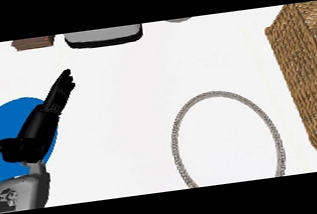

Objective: Pick the eggplant from the placemat and place it in the basket

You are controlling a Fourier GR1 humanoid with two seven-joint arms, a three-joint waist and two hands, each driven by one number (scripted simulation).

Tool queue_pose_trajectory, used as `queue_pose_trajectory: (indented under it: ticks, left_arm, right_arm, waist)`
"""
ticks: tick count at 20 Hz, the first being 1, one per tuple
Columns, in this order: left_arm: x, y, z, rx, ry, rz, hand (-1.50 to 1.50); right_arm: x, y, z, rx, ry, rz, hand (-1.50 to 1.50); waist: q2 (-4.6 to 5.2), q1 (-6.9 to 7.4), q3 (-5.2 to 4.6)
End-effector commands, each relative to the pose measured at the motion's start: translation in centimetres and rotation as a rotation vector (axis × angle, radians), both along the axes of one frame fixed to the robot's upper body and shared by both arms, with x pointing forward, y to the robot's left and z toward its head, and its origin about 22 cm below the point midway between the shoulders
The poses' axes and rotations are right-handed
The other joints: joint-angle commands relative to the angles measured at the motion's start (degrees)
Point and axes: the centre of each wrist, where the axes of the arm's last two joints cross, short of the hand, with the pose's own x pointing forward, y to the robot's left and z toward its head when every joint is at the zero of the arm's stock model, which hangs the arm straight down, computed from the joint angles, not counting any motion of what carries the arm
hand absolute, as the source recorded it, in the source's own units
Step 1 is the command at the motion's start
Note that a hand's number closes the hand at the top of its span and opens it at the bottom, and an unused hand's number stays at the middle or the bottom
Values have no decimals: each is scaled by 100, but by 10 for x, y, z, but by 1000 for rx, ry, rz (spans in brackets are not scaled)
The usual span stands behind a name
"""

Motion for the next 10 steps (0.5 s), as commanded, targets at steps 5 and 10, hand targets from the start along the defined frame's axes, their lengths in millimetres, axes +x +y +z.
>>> queue_pose_trajectory:
  ticks: [5,10]
  left_arm:
    - [-3,-10,8,-7,10,-12,0]
    - [-10,3,5,-13,10,-12,0]
  right_arm:
    - [6,-16,32,163,-103,81,-150]
    - [-22,-51,45,345,-95,10,-150]
  waist:
    - [-5,27,2]
    - [-8,6,2]
